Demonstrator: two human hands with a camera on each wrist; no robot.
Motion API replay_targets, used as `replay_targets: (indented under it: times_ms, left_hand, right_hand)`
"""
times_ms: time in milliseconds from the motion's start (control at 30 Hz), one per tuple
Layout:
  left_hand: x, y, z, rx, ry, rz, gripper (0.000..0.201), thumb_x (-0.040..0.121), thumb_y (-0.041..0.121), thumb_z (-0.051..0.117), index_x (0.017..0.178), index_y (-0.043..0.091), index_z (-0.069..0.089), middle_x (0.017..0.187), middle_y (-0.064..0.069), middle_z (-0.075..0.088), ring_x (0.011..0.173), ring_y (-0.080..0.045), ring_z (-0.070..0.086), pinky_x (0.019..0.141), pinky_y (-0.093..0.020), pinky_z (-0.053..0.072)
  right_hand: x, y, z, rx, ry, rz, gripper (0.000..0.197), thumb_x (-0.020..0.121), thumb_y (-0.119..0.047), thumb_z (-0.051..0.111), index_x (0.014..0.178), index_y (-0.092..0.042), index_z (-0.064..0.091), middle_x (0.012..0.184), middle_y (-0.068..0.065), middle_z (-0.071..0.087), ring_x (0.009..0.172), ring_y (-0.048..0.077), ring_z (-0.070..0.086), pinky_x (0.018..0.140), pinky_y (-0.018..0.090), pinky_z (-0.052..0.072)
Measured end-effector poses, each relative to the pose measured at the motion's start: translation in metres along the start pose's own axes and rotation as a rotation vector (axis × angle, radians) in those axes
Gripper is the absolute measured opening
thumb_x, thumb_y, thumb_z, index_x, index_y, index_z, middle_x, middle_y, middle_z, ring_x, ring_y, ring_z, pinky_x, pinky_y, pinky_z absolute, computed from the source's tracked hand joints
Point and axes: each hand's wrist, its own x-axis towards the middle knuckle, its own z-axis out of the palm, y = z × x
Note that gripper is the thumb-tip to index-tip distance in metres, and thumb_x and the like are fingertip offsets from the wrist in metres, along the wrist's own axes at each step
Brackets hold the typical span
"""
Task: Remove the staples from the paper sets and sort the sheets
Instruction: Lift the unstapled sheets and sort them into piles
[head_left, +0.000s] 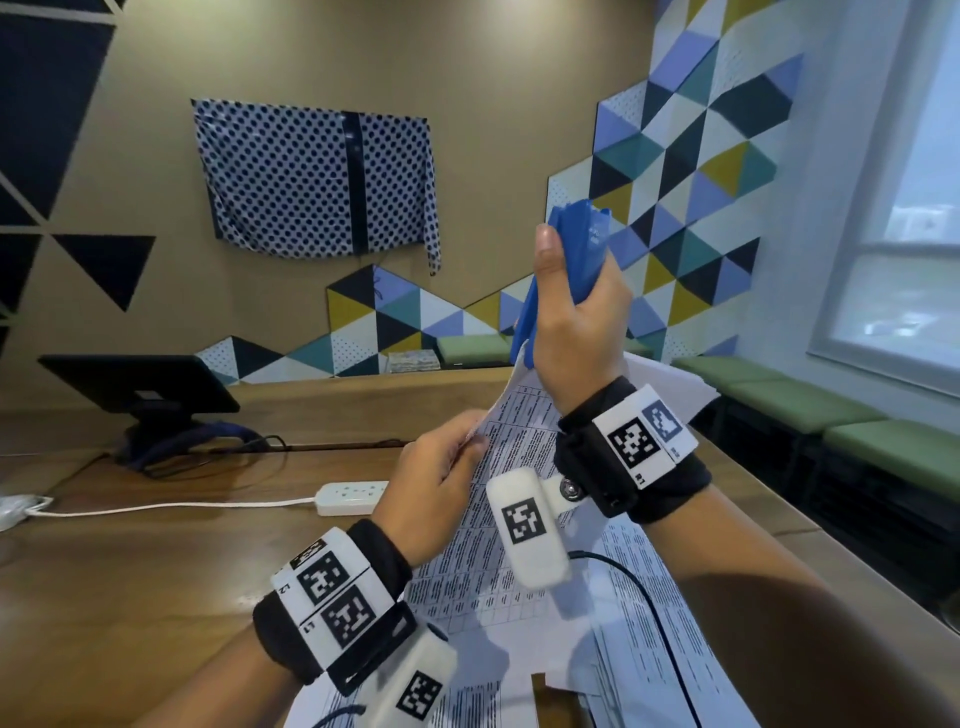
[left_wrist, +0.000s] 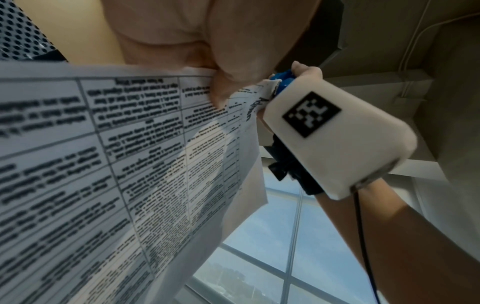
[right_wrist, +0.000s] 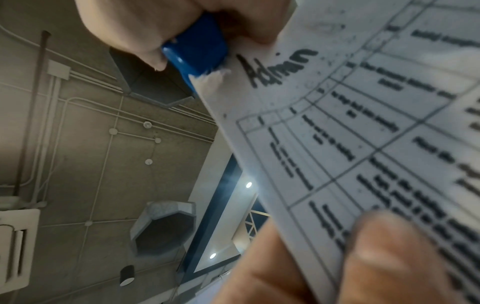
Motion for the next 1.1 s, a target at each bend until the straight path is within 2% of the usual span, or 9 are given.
replay_targets:
  times_ms: [167,300,400,433,567,667,800,900,1100]
  left_hand:
    - [0.004,-0.007,-0.001,-0.012,0.015,-0.053,0.029,0.096,0.015,0.041,0.106,0.035,0.059,0.104,0.008,0.068,0.099,-0.01,0.063,0.091,-0.041,0.049]
    - [0.006,-0.011,-0.005,-0.056,0.045,-0.131,0.032,0.096,0.009,0.04,0.1,0.036,0.057,0.1,0.011,0.066,0.097,-0.013,0.063,0.089,-0.042,0.051]
    - [0.008,-0.016,-0.011,-0.098,0.093,-0.178,0.029,0.096,0.008,0.039,0.108,0.026,0.058,0.097,0.015,0.064,0.093,-0.001,0.061,0.086,-0.028,0.051]
    - [0.008,-0.016,-0.013,-0.097,0.107,-0.185,0.028,0.096,0.007,0.039,0.11,0.023,0.058,0.096,0.016,0.063,0.089,0.004,0.061,0.083,-0.021,0.05]
    - [0.008,-0.021,-0.019,-0.079,0.17,-0.209,0.027,0.096,0.008,0.041,0.103,0.026,0.059,0.093,0.016,0.061,0.086,0.003,0.058,0.073,-0.017,0.046]
    - [0.007,-0.023,-0.02,-0.064,0.189,-0.235,0.026,0.097,0.01,0.042,0.117,0.015,0.057,0.093,0.012,0.061,0.085,-0.002,0.057,0.068,-0.018,0.041]
    - [0.004,-0.018,-0.019,-0.073,0.205,-0.261,0.029,0.097,0.01,0.042,0.123,0.013,0.054,0.092,0.016,0.058,0.084,0.002,0.055,0.068,-0.017,0.04]
    - [0.003,-0.014,-0.018,-0.059,0.214,-0.265,0.028,0.097,0.011,0.042,0.122,0.014,0.054,0.093,0.014,0.059,0.083,0.003,0.054,0.069,-0.017,0.04]
    - [0.001,-0.008,-0.019,-0.038,0.22,-0.247,0.025,0.097,0.011,0.041,0.118,0.011,0.055,0.088,0.021,0.055,0.079,0.007,0.054,0.066,-0.01,0.039]
  right_hand:
    - [0.004,0.006,-0.005,0.231,-0.115,0.171,0.012,0.092,-0.037,0.043,0.099,-0.027,0.045,0.084,0.0,0.052,0.076,0.014,0.057,0.071,0.026,0.053]
    - [0.011,0.015,-0.024,0.367,-0.041,0.211,0.013,0.088,-0.034,0.038,0.099,-0.028,0.04,0.091,-0.004,0.046,0.085,0.01,0.051,0.083,0.03,0.046]
    - [0.011,0.032,-0.051,-0.016,-0.088,0.089,0.013,0.095,-0.028,0.041,0.101,-0.018,0.035,0.085,-0.008,0.043,0.072,-0.007,0.047,0.074,0.012,0.041]
    - [0.01,0.043,-0.063,-0.18,-0.127,0.028,0.018,0.095,-0.028,0.045,0.101,-0.015,0.034,0.085,-0.008,0.043,0.072,-0.006,0.047,0.072,0.013,0.04]
    - [-0.002,0.09,-0.115,-0.664,-0.214,0.0,0.043,0.084,-0.05,0.051,0.103,-0.011,0.045,0.094,0.006,0.053,0.082,0.02,0.051,0.07,0.024,0.035]
    - [-0.023,0.12,-0.153,-0.928,-0.322,0.142,0.051,0.081,-0.05,0.057,0.105,-0.006,0.049,0.095,0.014,0.054,0.085,0.028,0.053,0.07,0.028,0.034]
    - [-0.064,0.153,-0.192,-1.25,-0.818,0.617,0.056,0.074,-0.049,0.069,0.114,-0.013,0.052,0.113,0.011,0.061,0.103,0.03,0.057,0.078,0.03,0.039]
    - [-0.095,0.167,-0.208,-1.265,-1.092,0.772,0.053,0.068,-0.047,0.075,0.106,-0.015,0.055,0.105,0.006,0.061,0.098,0.027,0.057,0.075,0.028,0.038]
    - [-0.098,0.17,-0.21,-1.31,-1.132,0.82,0.07,0.067,-0.057,0.072,0.119,-0.015,0.049,0.121,0.008,0.056,0.109,0.027,0.054,0.082,0.032,0.041]
